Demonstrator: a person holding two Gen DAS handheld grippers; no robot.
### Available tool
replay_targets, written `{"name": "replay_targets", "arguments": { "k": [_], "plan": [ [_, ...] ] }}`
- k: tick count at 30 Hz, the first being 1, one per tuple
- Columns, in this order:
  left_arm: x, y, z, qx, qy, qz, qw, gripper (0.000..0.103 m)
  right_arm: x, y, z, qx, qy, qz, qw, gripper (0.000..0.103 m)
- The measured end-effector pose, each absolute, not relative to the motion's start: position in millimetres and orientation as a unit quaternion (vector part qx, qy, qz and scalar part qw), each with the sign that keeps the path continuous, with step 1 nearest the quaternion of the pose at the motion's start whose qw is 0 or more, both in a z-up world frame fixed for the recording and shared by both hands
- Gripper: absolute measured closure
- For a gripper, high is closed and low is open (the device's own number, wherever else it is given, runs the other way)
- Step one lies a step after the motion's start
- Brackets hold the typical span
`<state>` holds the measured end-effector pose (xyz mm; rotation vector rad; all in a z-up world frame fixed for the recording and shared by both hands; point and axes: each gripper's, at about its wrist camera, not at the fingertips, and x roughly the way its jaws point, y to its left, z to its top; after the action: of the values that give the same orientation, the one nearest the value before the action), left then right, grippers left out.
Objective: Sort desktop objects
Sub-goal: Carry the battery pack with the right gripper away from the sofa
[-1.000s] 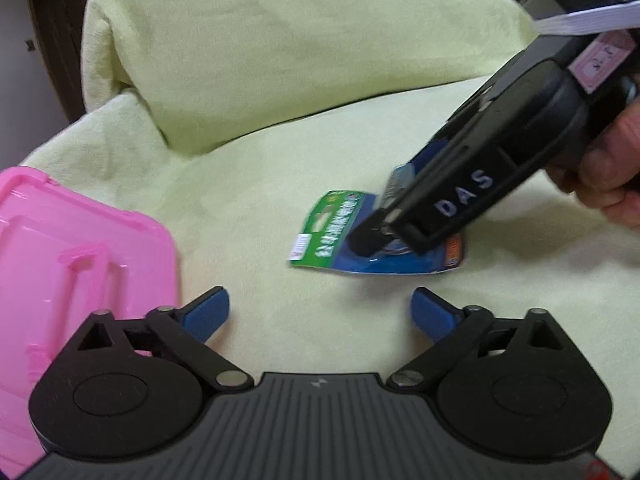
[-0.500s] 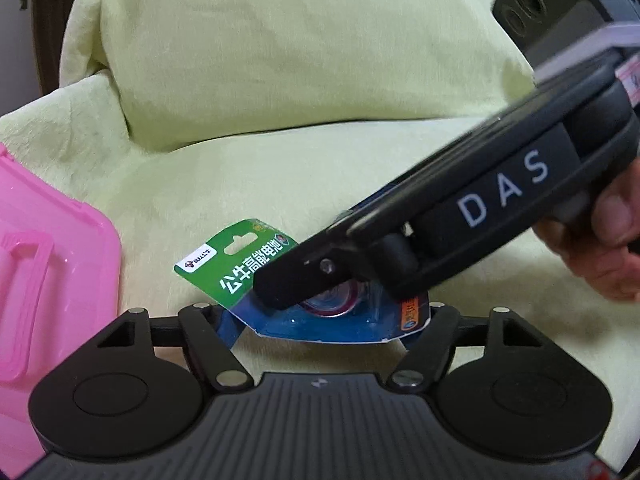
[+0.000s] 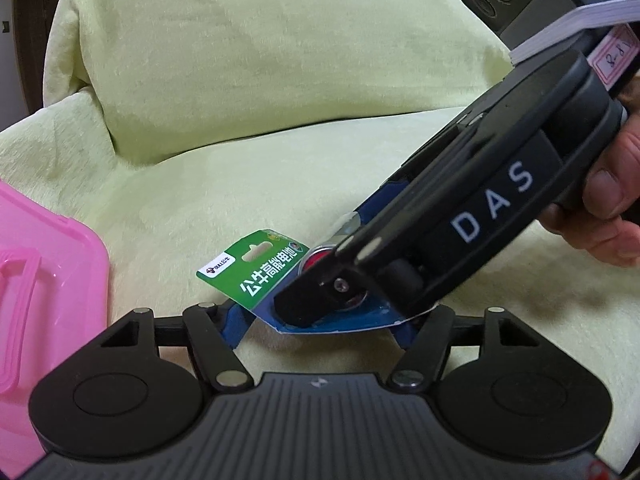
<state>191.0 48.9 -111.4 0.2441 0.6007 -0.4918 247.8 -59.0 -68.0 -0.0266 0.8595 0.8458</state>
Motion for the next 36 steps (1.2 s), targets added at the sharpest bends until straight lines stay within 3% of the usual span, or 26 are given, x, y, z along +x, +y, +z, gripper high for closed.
{"name": "replay_targets", "arguments": {
  "k": [9, 12, 14, 16, 36],
  "plan": [
    [187.3, 56.5, -103.2, 0.077, 0.278, -0.247, 0.925, 0.038, 249.2, -65.2, -62.1, 0.020, 0.385, 0.410, 0.826, 0.044],
    [186.3, 56.8, -103.7, 0.082, 0.280, -0.242, 0.925, 0.044, 249.5, -66.6, -60.6, 0.026, 0.380, 0.414, 0.827, 0.043],
    [186.9, 59.3, -101.5, 0.079, 0.276, -0.234, 0.929, 0.059, 249.8, -67.1, -60.0, 0.026, 0.378, 0.412, 0.828, 0.042],
    [187.9, 62.1, -99.0, 0.074, 0.273, -0.233, 0.930, 0.062, 250.2, -67.7, -59.3, 0.027, 0.377, 0.411, 0.830, 0.041],
    [191.2, 75.6, -85.1, 0.002, 0.258, -0.209, 0.943, 0.063, 231.6, -62.0, -43.1, 0.024, 0.301, 0.416, 0.858, 0.041]
  ]
}}
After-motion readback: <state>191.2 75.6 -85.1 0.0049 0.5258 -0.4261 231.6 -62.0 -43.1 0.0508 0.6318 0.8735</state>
